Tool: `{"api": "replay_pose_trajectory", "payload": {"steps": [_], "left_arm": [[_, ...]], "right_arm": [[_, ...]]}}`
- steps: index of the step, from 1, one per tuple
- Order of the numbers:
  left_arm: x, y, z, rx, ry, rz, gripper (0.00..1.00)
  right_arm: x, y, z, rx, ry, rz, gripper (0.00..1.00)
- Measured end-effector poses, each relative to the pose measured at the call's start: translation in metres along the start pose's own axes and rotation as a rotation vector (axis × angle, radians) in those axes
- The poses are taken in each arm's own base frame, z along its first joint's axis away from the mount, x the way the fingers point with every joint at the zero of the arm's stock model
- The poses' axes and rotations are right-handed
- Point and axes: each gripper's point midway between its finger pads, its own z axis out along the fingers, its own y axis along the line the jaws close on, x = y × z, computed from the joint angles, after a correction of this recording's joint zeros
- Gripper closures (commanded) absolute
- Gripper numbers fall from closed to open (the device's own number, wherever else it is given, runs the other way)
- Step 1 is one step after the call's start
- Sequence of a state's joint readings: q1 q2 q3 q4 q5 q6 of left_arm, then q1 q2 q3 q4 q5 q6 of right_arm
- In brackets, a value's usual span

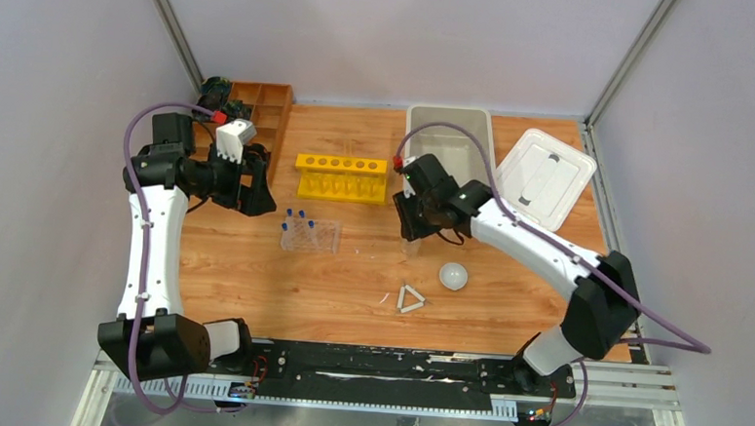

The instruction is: Organize the chemistry lab equipment

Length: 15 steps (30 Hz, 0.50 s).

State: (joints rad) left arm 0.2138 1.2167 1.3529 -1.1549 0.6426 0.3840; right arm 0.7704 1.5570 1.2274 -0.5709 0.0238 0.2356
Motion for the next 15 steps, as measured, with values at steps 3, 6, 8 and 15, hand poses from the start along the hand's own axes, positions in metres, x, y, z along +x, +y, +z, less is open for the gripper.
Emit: {"api": "replay_pose_trajectory", "payload": {"steps": [3,6,8,15], "left_arm": [[-0.002,0.0,-0.001,-0.003,-0.005,0.001,0.0],[-0.005,0.0,-0.003,-0.006,-0.012,0.004,0.0],[-0.005,0.0,-0.003,-0.007,-0.013,0.004,0.0],[-0.004,0.002,-0.002,-0.012,-0.004,-0.002,0.0]], "right_arm": [[-0.036,0.005,-0.043,-0.021,-0.099,0.005,1.0],[-0.08,0.008,-0.095,-0.03,-0.235,0.012,1.0],[-0.106,0.008,-0.127,-0.027,-0.317,0.013,1.0],[-0.169,-0.024,-0.164,0.069,-0.431,0.035,1.0]]}}
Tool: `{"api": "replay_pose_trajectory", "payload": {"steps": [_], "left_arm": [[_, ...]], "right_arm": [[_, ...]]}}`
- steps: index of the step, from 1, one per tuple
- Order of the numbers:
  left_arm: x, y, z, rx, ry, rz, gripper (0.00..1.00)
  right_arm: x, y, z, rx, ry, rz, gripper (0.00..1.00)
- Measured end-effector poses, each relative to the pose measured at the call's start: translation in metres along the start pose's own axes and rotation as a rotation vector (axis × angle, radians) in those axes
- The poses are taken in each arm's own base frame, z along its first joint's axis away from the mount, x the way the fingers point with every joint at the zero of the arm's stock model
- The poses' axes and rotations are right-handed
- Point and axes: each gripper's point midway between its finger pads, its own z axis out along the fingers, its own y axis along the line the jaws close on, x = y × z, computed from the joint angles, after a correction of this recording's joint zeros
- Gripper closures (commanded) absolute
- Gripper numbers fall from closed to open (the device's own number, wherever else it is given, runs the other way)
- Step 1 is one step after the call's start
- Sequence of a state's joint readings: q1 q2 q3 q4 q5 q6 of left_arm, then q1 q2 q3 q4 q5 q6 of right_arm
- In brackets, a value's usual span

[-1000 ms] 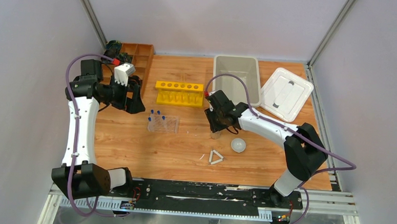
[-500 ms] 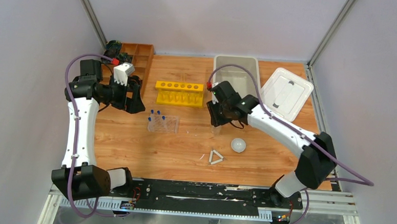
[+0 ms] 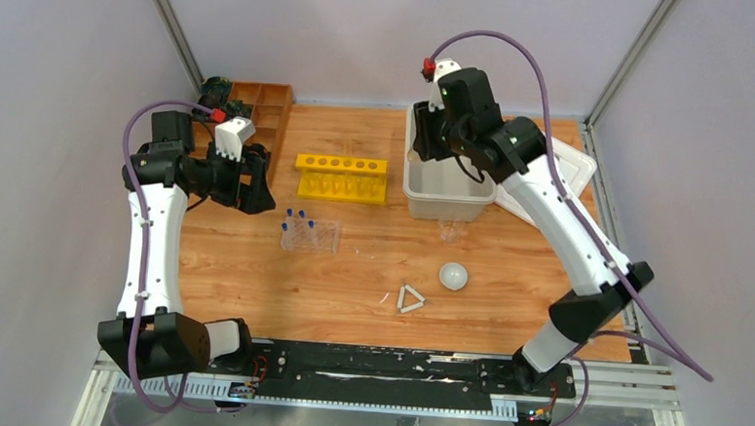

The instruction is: Organize the chemistry lab equipment

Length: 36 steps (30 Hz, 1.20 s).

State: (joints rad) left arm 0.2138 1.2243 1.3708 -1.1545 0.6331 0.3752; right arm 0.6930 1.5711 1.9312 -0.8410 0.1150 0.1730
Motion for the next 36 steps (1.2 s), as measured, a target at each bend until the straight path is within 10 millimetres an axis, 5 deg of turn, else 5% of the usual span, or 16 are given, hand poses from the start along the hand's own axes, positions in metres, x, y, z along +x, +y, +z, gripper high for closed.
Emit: {"api": "replay_pose_trajectory", "payload": {"steps": [10,16,22,28,36], "left_arm": [[0.001,0.003,0.001,-0.01,0.008,0.001,0.0],[0.002,0.005,0.004,-0.006,0.018,-0.006,0.0],[0.003,0.006,0.005,-0.005,0.022,-0.003,0.0],[0.003,0.006,0.005,-0.005,0.023,0.001,0.0],[0.003,0.006,0.005,-0.005,0.023,0.004,0.0]], "right_arm": [[0.026,-0.084,0.122,0.184,0.202,0.046,1.0],[0.032,-0.118,0.161,0.233,0.21,0.072,1.0],[0.034,-0.136,0.193,0.251,0.181,0.083,1.0],[0.062,-0.143,0.233,0.256,0.216,0.081,1.0],[0.085,-0.147,0.26,0.258,0.236,0.059,1.0]]}}
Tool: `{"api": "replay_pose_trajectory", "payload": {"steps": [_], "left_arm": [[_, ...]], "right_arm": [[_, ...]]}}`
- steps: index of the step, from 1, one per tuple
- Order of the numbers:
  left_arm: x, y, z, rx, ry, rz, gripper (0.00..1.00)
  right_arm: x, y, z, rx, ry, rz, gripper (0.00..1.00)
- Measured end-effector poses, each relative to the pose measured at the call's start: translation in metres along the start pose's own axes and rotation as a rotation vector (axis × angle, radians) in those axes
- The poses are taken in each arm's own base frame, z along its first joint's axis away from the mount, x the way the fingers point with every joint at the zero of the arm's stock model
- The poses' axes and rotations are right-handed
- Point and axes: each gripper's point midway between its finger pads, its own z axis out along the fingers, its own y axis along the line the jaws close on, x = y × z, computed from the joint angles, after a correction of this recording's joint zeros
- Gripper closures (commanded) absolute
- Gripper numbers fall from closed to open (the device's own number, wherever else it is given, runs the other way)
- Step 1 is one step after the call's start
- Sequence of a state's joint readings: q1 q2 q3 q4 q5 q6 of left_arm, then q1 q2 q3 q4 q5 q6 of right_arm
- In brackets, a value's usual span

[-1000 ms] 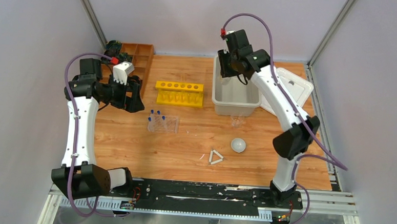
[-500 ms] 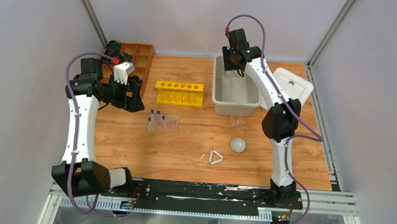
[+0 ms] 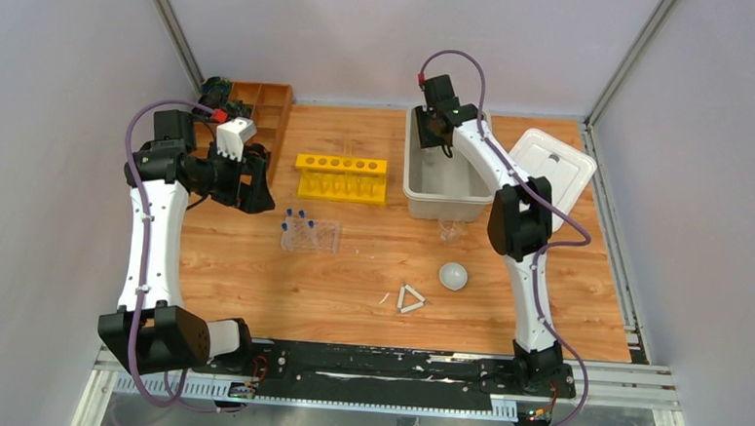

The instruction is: Organize the chemistry lab equipment

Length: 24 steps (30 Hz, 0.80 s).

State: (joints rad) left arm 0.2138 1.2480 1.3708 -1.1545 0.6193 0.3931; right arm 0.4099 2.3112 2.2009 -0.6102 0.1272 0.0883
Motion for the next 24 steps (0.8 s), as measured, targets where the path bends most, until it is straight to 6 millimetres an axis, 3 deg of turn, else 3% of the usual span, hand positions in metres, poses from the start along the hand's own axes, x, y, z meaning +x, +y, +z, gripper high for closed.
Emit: {"api": "replay_pose_trajectory", "payload": {"steps": [7,15,20,24], "left_arm": [[0.0,0.0,0.0,0.0,0.001,-0.001,0.0],[0.001,0.001,0.0,-0.006,0.003,0.0,0.0],[0.001,0.001,-0.001,-0.014,0.002,0.004,0.0],[0.001,0.001,-0.003,-0.016,-0.002,0.007,0.0]], "right_arm": [[0.008,-0.003,0.017,0.008,0.001,-0.001,0.96],[0.012,-0.008,0.025,0.013,-0.003,0.006,0.67],[0.009,-0.004,0.026,-0.009,-0.014,0.006,0.38],[0.003,-0.002,0.022,-0.025,-0.031,0.008,0.27]]}}
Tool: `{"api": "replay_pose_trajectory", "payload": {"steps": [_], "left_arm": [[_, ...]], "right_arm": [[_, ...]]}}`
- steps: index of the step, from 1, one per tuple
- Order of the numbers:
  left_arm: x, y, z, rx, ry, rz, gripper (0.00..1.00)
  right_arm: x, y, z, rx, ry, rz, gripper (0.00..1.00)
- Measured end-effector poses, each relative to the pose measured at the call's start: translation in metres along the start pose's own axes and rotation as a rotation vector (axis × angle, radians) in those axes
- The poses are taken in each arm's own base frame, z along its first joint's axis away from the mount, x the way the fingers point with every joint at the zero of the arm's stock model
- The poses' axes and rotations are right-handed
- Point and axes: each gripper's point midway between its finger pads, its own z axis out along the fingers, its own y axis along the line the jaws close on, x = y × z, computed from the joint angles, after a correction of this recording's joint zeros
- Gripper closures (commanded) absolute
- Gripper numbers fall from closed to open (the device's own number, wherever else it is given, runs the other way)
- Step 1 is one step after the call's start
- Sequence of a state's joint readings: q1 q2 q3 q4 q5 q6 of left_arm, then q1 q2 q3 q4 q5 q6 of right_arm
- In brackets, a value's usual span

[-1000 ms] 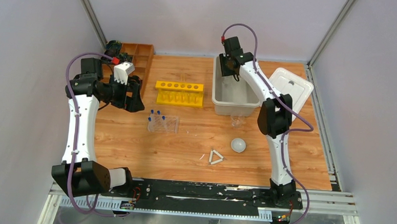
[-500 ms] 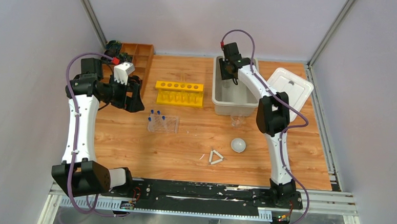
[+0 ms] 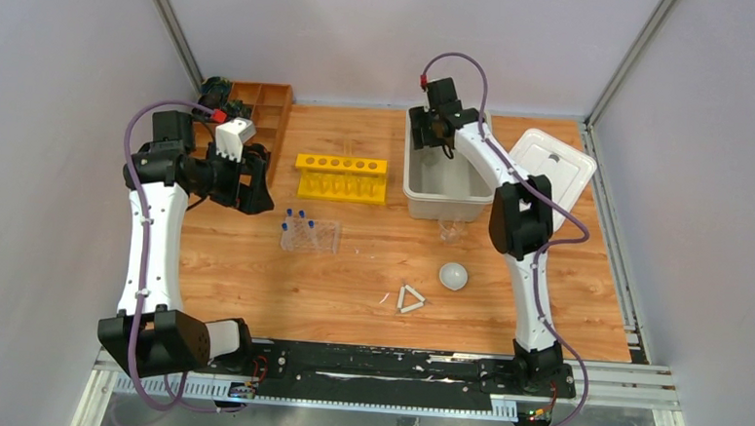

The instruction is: Organize the chemistry lab equipment

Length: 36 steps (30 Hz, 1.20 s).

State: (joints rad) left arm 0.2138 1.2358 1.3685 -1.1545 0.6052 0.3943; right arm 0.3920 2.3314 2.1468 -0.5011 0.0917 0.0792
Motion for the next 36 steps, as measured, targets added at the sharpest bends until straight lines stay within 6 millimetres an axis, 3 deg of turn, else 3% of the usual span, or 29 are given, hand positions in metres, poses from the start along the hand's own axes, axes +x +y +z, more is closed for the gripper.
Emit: {"api": "replay_pose_trajectory", "payload": {"steps": [4,7,11,14,16,19,23,27,31,36], "left_arm": [[-0.001,-0.001,-0.003,-0.004,-0.008,0.007,0.0],[-0.002,-0.003,-0.005,-0.008,-0.018,0.013,0.0],[-0.002,-0.005,-0.008,-0.011,-0.026,0.019,0.0],[-0.003,-0.005,-0.008,-0.011,-0.029,0.021,0.0],[-0.003,-0.006,-0.008,-0.008,-0.031,0.021,0.0],[-0.004,-0.008,-0.008,0.0,-0.035,0.022,0.0],[-0.004,-0.008,-0.009,0.0,-0.036,0.022,0.0],[-0.005,-0.009,-0.011,-0.004,-0.044,0.03,0.0],[-0.006,-0.012,-0.016,-0.01,-0.06,0.044,0.0],[-0.006,-0.014,-0.018,-0.013,-0.067,0.049,0.0]], "right_arm": [[-0.018,0.0,-0.018,-0.009,-0.043,0.007,0.27],[-0.041,-0.002,-0.049,-0.016,-0.104,0.021,0.34],[-0.067,-0.008,-0.117,-0.022,-0.199,0.065,0.45],[-0.074,-0.012,-0.18,-0.024,-0.27,0.099,0.46],[-0.06,-0.012,-0.216,-0.026,-0.292,0.114,0.47],[-0.017,-0.001,-0.24,-0.041,-0.261,0.107,0.52],[0.062,0.024,-0.235,-0.074,-0.123,0.06,0.53],[0.128,0.035,-0.23,-0.088,0.003,0.029,0.44],[0.158,0.03,-0.233,-0.079,0.035,0.039,0.48],[0.167,0.031,-0.224,-0.078,0.043,0.041,0.59]]}}
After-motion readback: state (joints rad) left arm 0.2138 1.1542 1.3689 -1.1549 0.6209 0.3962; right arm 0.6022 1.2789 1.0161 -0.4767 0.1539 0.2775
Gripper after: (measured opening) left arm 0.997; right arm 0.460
